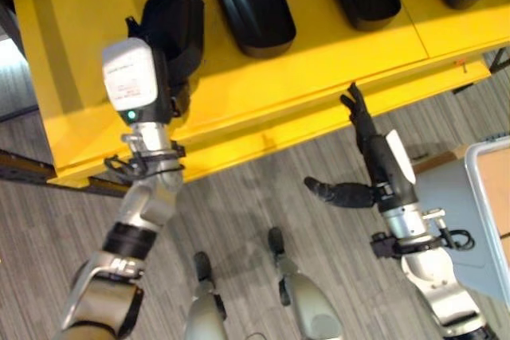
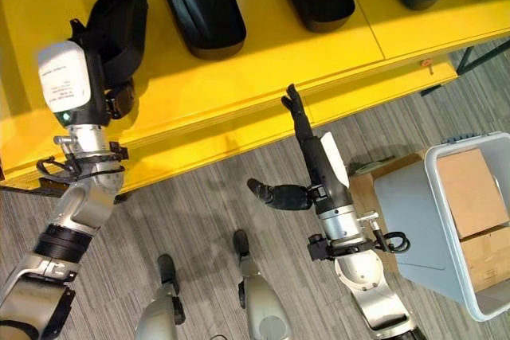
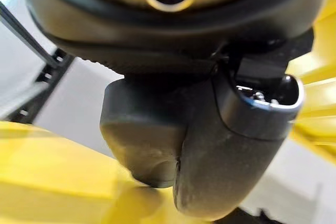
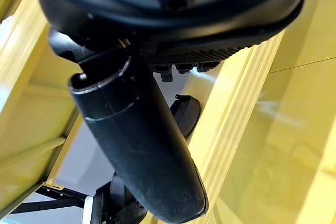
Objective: Move parts from the plastic box to the shelf.
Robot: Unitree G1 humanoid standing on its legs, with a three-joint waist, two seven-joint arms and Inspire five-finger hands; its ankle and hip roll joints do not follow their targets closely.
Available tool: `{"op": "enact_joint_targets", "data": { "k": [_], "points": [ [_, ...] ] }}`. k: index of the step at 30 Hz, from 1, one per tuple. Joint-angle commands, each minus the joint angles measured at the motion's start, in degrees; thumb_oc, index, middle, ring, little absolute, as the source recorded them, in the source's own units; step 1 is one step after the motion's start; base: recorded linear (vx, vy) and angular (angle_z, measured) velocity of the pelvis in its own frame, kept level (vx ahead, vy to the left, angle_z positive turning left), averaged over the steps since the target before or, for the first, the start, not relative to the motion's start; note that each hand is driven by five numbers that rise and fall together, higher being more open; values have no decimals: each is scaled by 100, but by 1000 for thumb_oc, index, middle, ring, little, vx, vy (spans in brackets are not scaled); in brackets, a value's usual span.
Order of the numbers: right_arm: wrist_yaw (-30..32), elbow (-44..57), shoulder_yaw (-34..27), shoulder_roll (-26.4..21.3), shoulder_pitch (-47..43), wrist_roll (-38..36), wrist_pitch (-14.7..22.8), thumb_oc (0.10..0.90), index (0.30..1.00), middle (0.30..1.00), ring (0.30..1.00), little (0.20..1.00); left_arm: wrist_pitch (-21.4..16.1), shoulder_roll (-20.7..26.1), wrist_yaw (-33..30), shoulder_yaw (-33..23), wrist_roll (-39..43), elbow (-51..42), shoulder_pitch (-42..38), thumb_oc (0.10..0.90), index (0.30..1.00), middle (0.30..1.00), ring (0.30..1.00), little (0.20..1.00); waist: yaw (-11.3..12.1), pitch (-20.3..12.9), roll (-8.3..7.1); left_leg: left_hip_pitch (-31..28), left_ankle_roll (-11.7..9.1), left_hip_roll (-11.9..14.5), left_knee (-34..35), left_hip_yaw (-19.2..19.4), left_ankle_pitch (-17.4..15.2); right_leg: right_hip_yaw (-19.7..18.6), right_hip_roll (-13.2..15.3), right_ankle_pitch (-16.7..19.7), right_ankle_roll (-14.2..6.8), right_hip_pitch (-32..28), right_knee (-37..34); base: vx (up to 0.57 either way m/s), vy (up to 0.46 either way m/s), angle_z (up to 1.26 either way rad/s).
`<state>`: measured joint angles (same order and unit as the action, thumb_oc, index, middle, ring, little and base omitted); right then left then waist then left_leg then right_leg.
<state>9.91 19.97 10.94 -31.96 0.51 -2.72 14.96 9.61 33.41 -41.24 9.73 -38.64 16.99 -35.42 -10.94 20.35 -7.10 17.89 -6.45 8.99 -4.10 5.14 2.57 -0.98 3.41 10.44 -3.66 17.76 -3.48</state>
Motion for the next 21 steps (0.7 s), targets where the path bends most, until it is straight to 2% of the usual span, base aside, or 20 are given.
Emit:
{"op": "enact_joint_targets", "data": {
  "k": [1, 7, 15, 21],
  "points": [
    [114, 707, -240, -108, -292, -96, 697, 900, 1000, 1000, 1000, 1000, 58, 603, -719, -337, -226, -200, -731, 400, 300, 300, 300, 300, -36, -408, 31, 259, 210, -12, -574, 3, -210, 189, 97, -1186, -181, 227, 1297, 0, 0, 0],
    [56, 739, -231, -121, -276, -133, 709, 900, 1000, 1000, 1000, 1000, 217, 838, -812, -569, -327, -201, -547, 400, 300, 300, 300, 300, 24, -382, -65, 286, 217, -8, -557, -54, -217, 231, 96, -1212, -163, 220, 1300, 10, -9, 4],
    [-10, 733, -261, -156, -305, -165, 734, 900, 1000, 1000, 1000, 1000, 281, 1336, -495, -369, -676, 126, -486, 400, 300, 300, 300, 300, 88, -310, -96, 271, 243, -18, -560, -76, -247, 264, 102, -1229, -167, 181, 1298, 2, -1, 1],
    [-45, 713, -284, -140, -296, -161, 742, 900, 1000, 1000, 1000, 1000, 336, 1508, -324, -354, -743, 385, -379, 400, 300, 300, 300, 300, 132, -266, -124, 306, 264, -43, -594, -99, -267, 290, 108, -1242, -163, 193, 1317, 2, 2, 1]
  ]
}}
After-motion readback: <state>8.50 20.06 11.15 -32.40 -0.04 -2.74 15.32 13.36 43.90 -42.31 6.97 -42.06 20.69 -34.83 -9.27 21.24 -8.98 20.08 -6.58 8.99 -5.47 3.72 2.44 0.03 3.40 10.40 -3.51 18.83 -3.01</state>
